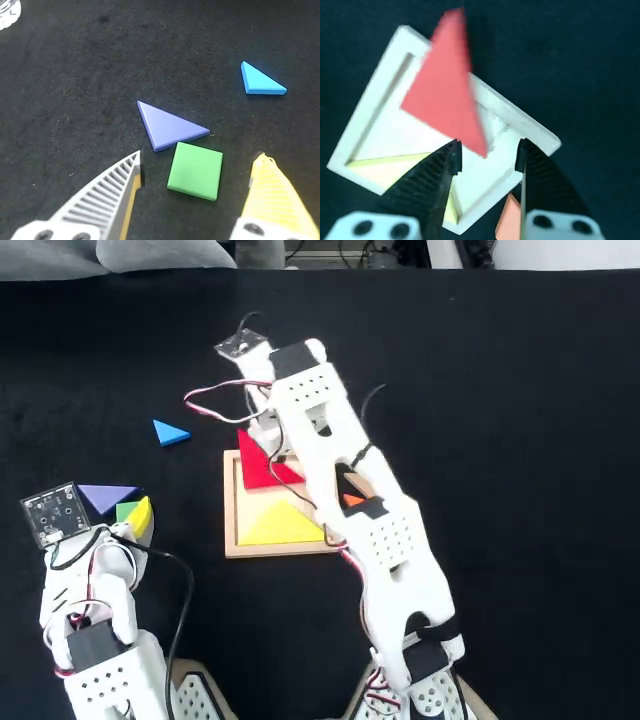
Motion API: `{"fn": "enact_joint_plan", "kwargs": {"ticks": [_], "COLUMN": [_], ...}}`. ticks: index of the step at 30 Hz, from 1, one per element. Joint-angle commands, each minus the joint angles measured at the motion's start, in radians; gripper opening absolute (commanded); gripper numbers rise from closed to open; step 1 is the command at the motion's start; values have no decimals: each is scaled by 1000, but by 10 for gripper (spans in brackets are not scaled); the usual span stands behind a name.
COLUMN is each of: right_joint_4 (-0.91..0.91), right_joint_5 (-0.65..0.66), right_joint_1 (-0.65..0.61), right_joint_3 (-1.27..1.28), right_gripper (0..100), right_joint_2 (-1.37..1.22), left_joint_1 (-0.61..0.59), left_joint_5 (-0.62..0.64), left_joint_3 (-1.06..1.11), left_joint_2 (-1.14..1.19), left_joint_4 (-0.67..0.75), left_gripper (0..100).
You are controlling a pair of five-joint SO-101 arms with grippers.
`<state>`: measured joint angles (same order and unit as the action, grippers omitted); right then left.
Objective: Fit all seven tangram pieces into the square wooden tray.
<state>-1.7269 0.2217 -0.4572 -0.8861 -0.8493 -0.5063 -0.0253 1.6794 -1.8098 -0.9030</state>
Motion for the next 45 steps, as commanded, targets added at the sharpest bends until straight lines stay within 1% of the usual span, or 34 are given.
{"fn": "enact_joint_plan", "kwargs": {"ticks": [1, 8, 10, 11, 15, 16, 19, 21, 23, 32, 38, 42, 45], "right_joint_4": [-38, 2, 44, 58, 66, 66, 84, 117, 146, 229, 235, 250, 269], "right_joint_5": [-12, -3, 15, 40, 152, 176, 229, 233, 233, 233, 233, 235, 235], "right_joint_1": [14, -74, -94, -100, -115, -120, -137, -146, -150, -172, -169, -150, -126], "right_joint_3": [-30, -104, -110, -110, -104, -104, -108, -108, -110, -110, -110, -110, -110], "right_gripper": [177, 181, 186, 202, 321, 335, 327, 325, 325, 325, 322, 255, 226], "right_joint_2": [68, 67, 67, 67, 51, 42, 1, -22, -39, -88, -104, -105, -105], "left_joint_1": [-5, 16, 12, 12, 10, 10, -30, -84, -104, -79, -79, -79, -77], "left_joint_5": [11, 11, 11, 11, 11, 11, 12, 18, 18, 18, 18, 18, 18], "left_joint_3": [4, 4, 4, 4, 4, 4, -1, -7, -7, -7, -5, -5, -5], "left_joint_2": [-12, -12, -12, -12, -12, -12, -12, -12, -12, -12, -12, -12, -12], "left_joint_4": [18, 17, 17, 17, 15, 15, 18, 18, 18, 18, 18, 18, 18], "left_gripper": [338, 338, 338, 338, 338, 338, 338, 338, 338, 338, 338, 338, 338]}}
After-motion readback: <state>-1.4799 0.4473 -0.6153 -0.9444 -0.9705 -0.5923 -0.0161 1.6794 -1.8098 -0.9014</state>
